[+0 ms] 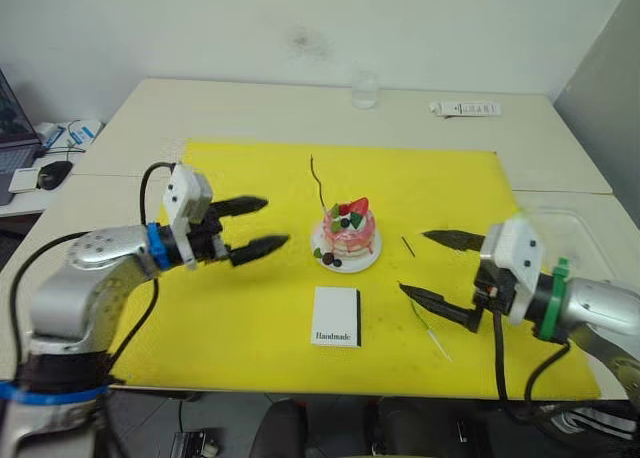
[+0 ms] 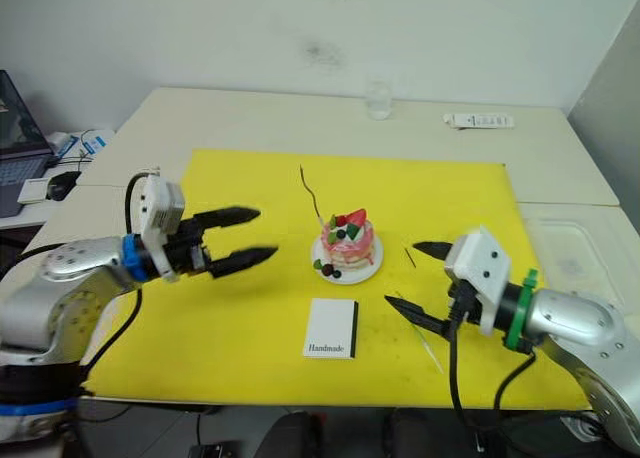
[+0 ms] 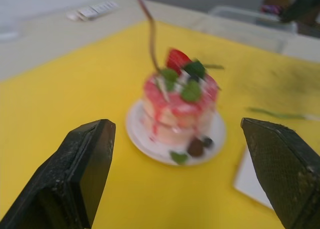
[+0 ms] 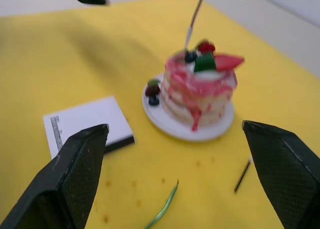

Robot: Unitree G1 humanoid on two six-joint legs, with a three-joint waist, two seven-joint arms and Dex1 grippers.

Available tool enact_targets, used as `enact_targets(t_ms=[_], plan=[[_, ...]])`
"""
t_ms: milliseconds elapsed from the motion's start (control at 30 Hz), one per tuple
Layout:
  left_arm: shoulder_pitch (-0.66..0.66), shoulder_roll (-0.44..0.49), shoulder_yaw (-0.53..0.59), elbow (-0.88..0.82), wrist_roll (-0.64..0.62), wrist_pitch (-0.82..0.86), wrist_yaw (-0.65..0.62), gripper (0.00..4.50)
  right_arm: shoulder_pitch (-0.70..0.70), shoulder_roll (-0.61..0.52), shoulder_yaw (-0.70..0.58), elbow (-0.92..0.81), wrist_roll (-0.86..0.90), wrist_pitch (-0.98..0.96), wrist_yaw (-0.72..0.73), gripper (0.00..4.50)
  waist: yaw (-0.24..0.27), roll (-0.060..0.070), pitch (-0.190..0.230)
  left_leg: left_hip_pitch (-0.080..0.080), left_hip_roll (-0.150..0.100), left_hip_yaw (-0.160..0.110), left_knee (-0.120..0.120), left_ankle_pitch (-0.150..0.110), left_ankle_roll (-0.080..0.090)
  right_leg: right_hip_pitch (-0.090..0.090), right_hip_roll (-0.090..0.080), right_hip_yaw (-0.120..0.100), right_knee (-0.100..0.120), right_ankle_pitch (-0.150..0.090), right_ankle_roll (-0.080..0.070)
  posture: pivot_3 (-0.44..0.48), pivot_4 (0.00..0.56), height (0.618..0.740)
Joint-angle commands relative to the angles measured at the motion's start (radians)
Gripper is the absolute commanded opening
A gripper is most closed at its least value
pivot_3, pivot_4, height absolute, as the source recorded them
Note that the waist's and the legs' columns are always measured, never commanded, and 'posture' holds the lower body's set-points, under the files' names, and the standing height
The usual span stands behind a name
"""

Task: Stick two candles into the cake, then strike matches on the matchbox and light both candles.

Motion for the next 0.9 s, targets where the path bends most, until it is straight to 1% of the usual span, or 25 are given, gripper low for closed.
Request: enact_targets(t_ms=[33, 100, 167, 267, 333, 467, 633, 667, 700, 900], plan=[[0.052, 0.086, -0.018, -0.136, -0.077, 0.047, -0.123, 4.45, 0.148, -0.003, -0.053, -0.084, -0.083, -0.017, -0.033, 4.5, 0.002, 0.0, 0.0, 0.0, 0.0, -0.001, 0.0, 0.0, 0.0, 0.0, 0.0, -0.001, 0.0, 0.0, 0.0, 0.0, 0.15, 0.74], [0.091, 0.111, -0.033, -0.184, -0.081, 0.034, -0.162, 4.45, 0.231, 0.009, -0.037, -0.102, -0.138, -0.036, -0.055, 4.5, 0.0, 0.0, 0.0, 0.001, 0.0, 0.0, 0.0, 0.0, 0.0, 0.001, 0.0, 0.0, 0.0, 0.0, 0.0, 0.0, 0.15, 0.74], [0.123, 0.108, -0.052, -0.221, -0.06, -0.004, -0.178, 4.45, 0.306, 0.027, 0.001, -0.113, -0.199, -0.054, -0.084, 4.5, -0.001, 0.001, 0.0, 0.002, 0.0, 0.0, 0.0, 0.0, 0.0, 0.001, 0.0, 0.001, 0.0, 0.0, 0.0, 0.0, 0.15, 0.74], [0.131, 0.08, -0.074, -0.249, -0.049, -0.036, -0.165, 4.45, 0.364, 0.074, 0.068, -0.11, -0.258, -0.088, -0.119, 4.5, -0.002, 0.001, 0.0, 0.006, 0.001, 0.0, 0.0, 0.0, 0.0, 0.004, 0.0, 0.001, 0.001, 0.0, 0.0, 0.0, 0.15, 0.74], [0.133, 0.069, -0.086, -0.264, -0.047, -0.054, -0.164, 4.45, 0.367, 0.111, 0.113, -0.09, -0.303, -0.103, -0.154, 4.5, -0.002, 0.001, 0.0, 0.008, 0.001, 0.0, 0.0, 0.0, 0.0, 0.006, 0.0, 0.0, 0.001, 0.0, -0.001, 0.0, 0.15, 0.74], [0.137, 0.064, -0.09, -0.278, -0.051, -0.077, -0.173, 4.45, 0.334, 0.161, 0.161, -0.053, -0.36, -0.11, -0.195, 4.5, -0.002, 0.001, 0.0, 0.009, 0.001, 0.0, 0.0, 0.0, 0.0, 0.006, 0.0, 0.001, 0.002, 0.0, -0.001, 0.0, 0.15, 0.74], [0.126, 0.051, -0.099, -0.273, -0.049, -0.091, -0.157, 4.45, 0.327, 0.186, 0.209, -0.02, -0.419, -0.114, -0.208, 4.5, -0.002, 0.001, 0.0, 0.007, 0.001, 0.0, 0.0, 0.0, 0.0, 0.005, 0.001, 0.001, 0.0, -0.001, -0.002, 0.0, 0.15, 0.74], [0.124, 0.048, -0.101, -0.272, -0.048, -0.092, -0.154, 4.5, 0.328, 0.19, 0.217, -0.018, -0.424, -0.11, -0.21, 4.13, -0.002, 0.001, 0.0, 0.006, 0.001, 0.0, 0.0, 0.0, 0.0, 0.005, 0.001, 0.001, 0.0, -0.001, -0.002, 0.0, 0.15, 0.74], [0.124, 0.046, -0.102, -0.272, -0.047, -0.093, -0.151, 4.5, 0.33, 0.195, 0.225, -0.018, -0.429, -0.1, -0.215, 3.98, -0.002, 0.001, 0.0, 0.006, 0.001, 0.0, 0.0, 0.0, 0.0, 0.005, 0.001, 0.001, 0.0, -0.001, -0.002, 0.0, 0.15, 0.74], [0.125, 0.043, -0.103, -0.281, -0.052, -0.089, -0.129, 4.5, 0.385, 0.215, 0.252, -0.047, -0.442, -0.077, -0.217, 1.9, -0.002, 0.001, 0.0, 0.006, 0.001, -0.001, 0.0, 0.0, 0.0, 0.004, 0.001, 0.001, 0.0, -0.002, -0.002, 0.0, 0.15, 0.74]])
